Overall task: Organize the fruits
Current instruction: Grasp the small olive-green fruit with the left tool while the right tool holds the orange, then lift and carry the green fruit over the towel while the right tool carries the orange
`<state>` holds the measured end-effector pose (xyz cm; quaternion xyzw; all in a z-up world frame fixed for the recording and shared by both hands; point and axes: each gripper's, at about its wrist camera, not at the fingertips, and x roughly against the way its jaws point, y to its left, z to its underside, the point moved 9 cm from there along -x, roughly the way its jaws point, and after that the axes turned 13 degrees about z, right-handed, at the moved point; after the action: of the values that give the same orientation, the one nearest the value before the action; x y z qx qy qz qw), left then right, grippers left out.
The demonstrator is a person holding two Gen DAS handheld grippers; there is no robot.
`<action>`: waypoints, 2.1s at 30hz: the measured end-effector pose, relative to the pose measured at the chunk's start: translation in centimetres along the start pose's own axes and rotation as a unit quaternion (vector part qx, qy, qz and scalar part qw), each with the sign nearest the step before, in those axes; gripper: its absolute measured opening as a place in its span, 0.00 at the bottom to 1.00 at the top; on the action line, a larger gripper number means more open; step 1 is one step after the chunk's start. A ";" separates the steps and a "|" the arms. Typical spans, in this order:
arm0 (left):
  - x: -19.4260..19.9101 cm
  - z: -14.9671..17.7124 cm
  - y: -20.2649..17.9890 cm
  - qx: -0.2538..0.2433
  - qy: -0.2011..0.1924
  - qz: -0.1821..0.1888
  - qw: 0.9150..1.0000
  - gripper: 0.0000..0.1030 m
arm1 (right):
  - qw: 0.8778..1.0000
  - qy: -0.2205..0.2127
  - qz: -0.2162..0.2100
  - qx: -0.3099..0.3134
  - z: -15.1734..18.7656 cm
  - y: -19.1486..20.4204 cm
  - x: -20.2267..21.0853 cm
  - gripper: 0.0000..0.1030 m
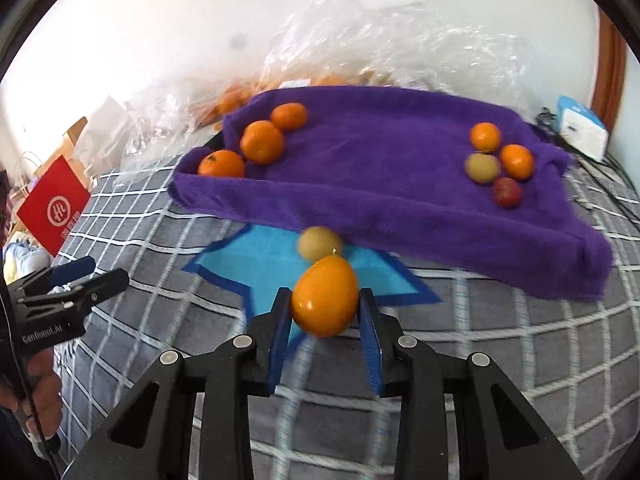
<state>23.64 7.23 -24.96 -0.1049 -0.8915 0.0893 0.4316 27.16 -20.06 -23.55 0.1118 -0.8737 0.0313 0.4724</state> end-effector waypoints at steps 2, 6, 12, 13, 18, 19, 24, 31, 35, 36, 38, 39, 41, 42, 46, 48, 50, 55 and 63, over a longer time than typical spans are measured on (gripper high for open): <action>-0.4 -0.3 -1.6 -0.003 -0.003 0.013 1.000 0.77 | 1.000 0.003 0.010 -0.008 0.5 -2.1 0.4 0.32; -1.9 -1.4 -5.7 -0.012 -0.005 0.044 0.999 0.77 | 0.998 0.007 0.058 -0.017 1.7 -6.8 0.8 0.32; -5.0 -2.3 -11.4 -0.044 0.007 0.072 0.996 0.61 | 0.996 0.009 0.084 -0.037 3.1 -11.8 1.6 0.32; -5.6 -2.4 -12.0 -0.047 0.012 0.074 0.996 0.56 | 0.996 0.009 0.084 -0.041 3.3 -12.3 1.7 0.32; -8.4 -2.8 -14.2 -0.045 0.026 0.078 0.996 0.45 | 0.994 0.006 0.097 -0.049 4.2 -14.7 2.6 0.32; -8.8 -2.8 -14.3 -0.044 0.026 0.073 0.996 0.38 | 0.994 0.006 0.096 -0.053 4.4 -14.9 2.7 0.32; -8.1 -2.8 -14.0 -0.049 0.028 0.069 0.996 0.25 | 0.993 0.017 0.086 -0.076 5.1 -15.7 2.2 0.32; -4.2 -2.6 -11.7 -0.026 0.007 0.069 0.997 0.25 | 0.994 0.004 0.075 -0.079 4.2 -14.3 2.9 0.32; -1.9 -2.1 -10.6 -0.026 0.001 0.068 0.997 0.25 | 0.996 -0.011 0.068 -0.065 3.7 -12.9 4.0 0.32; -1.1 -2.0 -10.3 -0.027 -0.005 0.065 0.997 0.25 | 0.996 -0.016 0.066 -0.060 3.6 -12.5 4.4 0.32; 0.0 -2.0 -10.0 -0.025 -0.015 0.067 0.997 0.25 | 0.996 -0.028 0.064 -0.055 3.3 -12.0 5.3 0.32; 0.5 -1.9 -9.8 -0.022 -0.020 0.069 0.997 0.25 | 0.996 -0.032 0.063 -0.055 3.1 -11.8 5.6 0.32; 1.3 -1.8 -9.5 -0.015 -0.025 0.071 0.997 0.25 | 0.996 -0.037 0.063 -0.057 2.9 -11.6 6.1 0.32; 1.7 -1.7 -9.4 -0.013 -0.028 0.073 0.997 0.25 | 0.995 -0.039 0.065 -0.060 2.8 -11.6 6.4 0.32; 2.7 -1.9 -9.4 -0.014 -0.037 0.072 0.997 0.25 | 0.994 -0.047 0.068 -0.068 2.3 -11.6 7.8 0.32; 3.2 -1.8 -9.4 -0.012 -0.041 0.077 0.996 0.25 | 0.994 -0.050 0.073 -0.069 2.0 -11.7 8.4 0.32; 3.4 -1.7 -9.4 -0.012 -0.043 0.076 0.996 0.25 | 0.993 -0.053 0.078 -0.070 1.9 -11.7 8.7 0.32; 4.2 -1.5 -9.4 -0.014 -0.046 0.078 0.996 0.25 | 0.992 -0.057 0.085 -0.076 1.5 -11.8 9.4 0.32; 5.4 -2.7 -9.4 -0.017 -0.064 0.075 0.995 0.25 | 0.990 -0.075 0.094 -0.075 -0.1 -12.0 10.6 0.32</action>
<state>21.51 -0.21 -16.91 -0.1728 -0.9084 0.1127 0.3637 24.35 -33.51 -15.28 -0.0045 -0.9131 0.0016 0.4078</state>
